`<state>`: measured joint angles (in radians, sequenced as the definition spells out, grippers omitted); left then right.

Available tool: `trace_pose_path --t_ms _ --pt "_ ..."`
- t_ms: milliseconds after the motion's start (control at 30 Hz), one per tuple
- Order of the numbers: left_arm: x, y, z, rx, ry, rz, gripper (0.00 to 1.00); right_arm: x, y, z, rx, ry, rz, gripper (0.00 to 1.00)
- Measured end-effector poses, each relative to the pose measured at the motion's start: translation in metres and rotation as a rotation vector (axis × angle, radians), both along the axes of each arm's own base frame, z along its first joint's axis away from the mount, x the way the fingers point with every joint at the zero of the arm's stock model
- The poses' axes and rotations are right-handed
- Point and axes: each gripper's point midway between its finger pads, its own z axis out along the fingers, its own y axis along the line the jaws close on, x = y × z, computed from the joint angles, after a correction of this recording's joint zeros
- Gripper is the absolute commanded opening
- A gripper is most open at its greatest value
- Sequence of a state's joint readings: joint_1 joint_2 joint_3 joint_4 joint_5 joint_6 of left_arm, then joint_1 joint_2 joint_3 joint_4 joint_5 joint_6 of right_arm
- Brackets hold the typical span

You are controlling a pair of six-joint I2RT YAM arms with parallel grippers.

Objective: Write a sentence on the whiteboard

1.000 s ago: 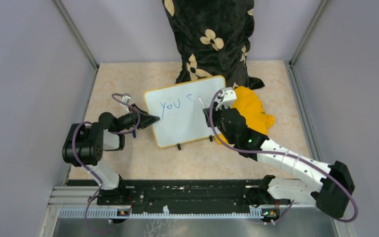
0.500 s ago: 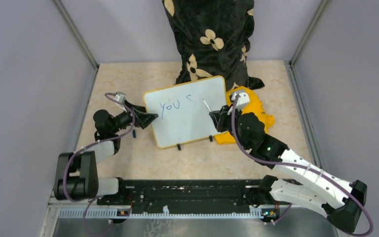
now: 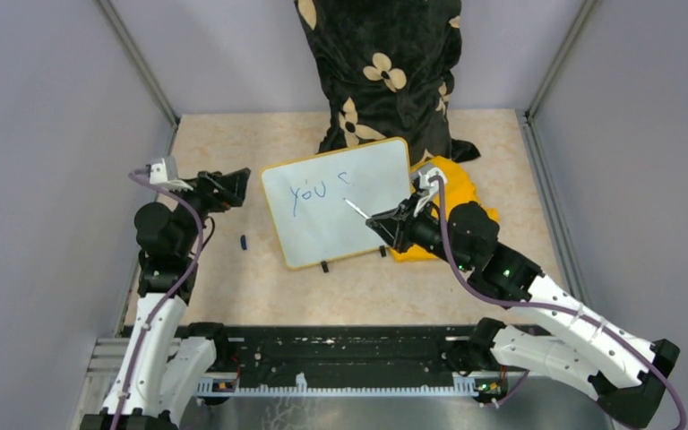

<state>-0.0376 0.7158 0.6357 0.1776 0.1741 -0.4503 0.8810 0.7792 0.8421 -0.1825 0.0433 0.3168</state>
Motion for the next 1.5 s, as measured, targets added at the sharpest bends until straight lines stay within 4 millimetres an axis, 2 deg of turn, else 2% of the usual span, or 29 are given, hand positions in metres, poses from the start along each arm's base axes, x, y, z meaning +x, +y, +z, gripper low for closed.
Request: trace_pose_path --t_ms 67,200,267,367,533,700,867,1033,1300,1433,1500 --pt "-0.009 -0.017 0.006 -0.040 -0.017 -0.091 0.99 -0.008 0.006 0.008 0.016 -0.007 0.058 0.00" --pt "-0.036 -0.071 0.018 -0.140 -0.085 -0.420 0.99 -0.023 0.015 0.017 0.047 -0.013 0.151 0.00" --pt "-0.051 -0.092 0.023 -0.192 -0.100 -0.563 0.99 -0.029 0.018 0.022 0.072 -0.010 0.187 0.00" --pt "-0.080 -0.116 0.031 -0.250 -0.141 -0.751 0.99 -0.036 0.023 0.031 0.131 -0.017 0.230 0.00" --pt "-0.126 -0.143 0.047 -0.246 -0.225 -0.997 0.99 -0.046 0.034 0.039 0.207 -0.008 0.304 0.00" --pt "-0.146 -0.163 0.046 -0.205 -0.201 -1.171 0.99 -0.049 0.045 0.034 0.200 0.013 0.357 0.00" --pt "-0.151 -0.172 0.046 -0.159 -0.181 -1.246 0.99 -0.050 0.057 0.024 0.138 0.047 0.412 0.00" --pt "-0.160 -0.180 0.046 -0.096 -0.187 -1.300 0.96 -0.057 0.059 0.027 0.103 0.047 0.464 0.00" --pt "-0.167 -0.187 0.033 -0.049 -0.145 -1.357 0.78 -0.063 0.062 0.032 0.085 0.036 0.516 0.00" --pt "-0.169 -0.188 0.035 -0.036 -0.141 -1.369 0.56 -0.064 0.063 0.029 0.078 0.043 0.526 0.00" --pt "-0.169 -0.189 0.037 -0.030 -0.146 -1.376 0.51 -0.064 0.064 0.028 0.075 0.042 0.530 0.00"
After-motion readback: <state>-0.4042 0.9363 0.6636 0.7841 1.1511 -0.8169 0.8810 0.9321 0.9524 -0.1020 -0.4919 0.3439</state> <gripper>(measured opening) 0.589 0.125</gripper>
